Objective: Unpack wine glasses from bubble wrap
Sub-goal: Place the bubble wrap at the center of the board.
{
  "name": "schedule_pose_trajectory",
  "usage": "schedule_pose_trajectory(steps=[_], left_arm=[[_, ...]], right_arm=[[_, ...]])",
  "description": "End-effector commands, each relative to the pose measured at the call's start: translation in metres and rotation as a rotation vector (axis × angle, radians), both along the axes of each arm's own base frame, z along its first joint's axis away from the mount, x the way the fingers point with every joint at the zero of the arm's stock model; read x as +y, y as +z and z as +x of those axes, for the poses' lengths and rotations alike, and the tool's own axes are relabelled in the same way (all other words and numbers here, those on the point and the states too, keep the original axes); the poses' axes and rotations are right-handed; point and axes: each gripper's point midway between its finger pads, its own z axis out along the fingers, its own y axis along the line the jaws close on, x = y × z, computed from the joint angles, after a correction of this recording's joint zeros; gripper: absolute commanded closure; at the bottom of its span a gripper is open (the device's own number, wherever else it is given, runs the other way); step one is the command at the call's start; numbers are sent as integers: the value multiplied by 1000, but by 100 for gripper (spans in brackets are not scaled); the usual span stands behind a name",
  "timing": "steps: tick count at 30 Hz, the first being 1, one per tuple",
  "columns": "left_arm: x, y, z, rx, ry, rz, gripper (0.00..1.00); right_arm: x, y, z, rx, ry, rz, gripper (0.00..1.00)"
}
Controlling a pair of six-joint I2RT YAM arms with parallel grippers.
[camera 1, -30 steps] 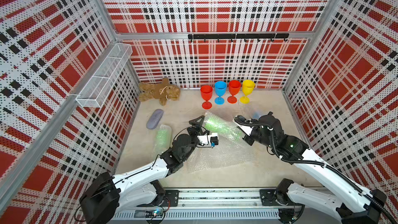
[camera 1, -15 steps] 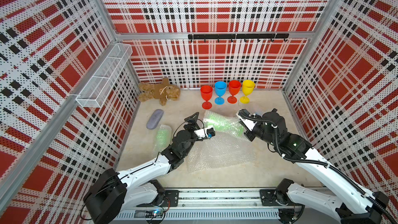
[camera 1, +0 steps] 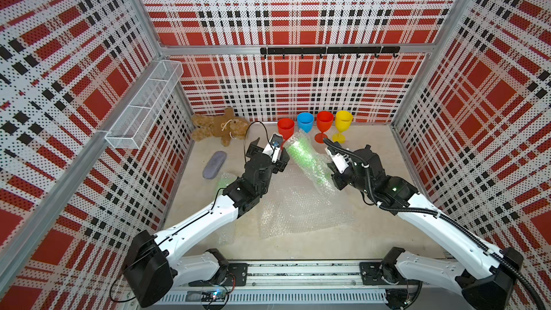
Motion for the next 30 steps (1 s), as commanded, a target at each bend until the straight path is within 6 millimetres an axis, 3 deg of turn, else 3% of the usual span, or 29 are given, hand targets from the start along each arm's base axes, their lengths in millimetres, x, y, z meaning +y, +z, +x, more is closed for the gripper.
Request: schedule_pose_trajectory(steps=[1, 10, 18, 22, 24, 30], left_arm=[[-2, -44, -5, 241, 20, -135, 2], [-6, -91, -16, 470, 2, -318, 2], [-27, -89, -32, 574, -82, -497, 2], [-47, -94, -48, 644, -184, -633, 2], [-63, -102, -59, 688, -250, -694, 6], [-99, -130, -78, 770, -338, -713, 12]], right_arm=[[7, -2, 1, 72, -45, 128, 100], [27, -37, 10, 321, -188, 351, 100], [35, -72, 12, 438, -261, 426, 100], [47, -92, 6, 525, -240, 440, 100], [49, -100, 3, 538, -241, 422, 100], [61, -124, -5, 571, -151, 379, 100]])
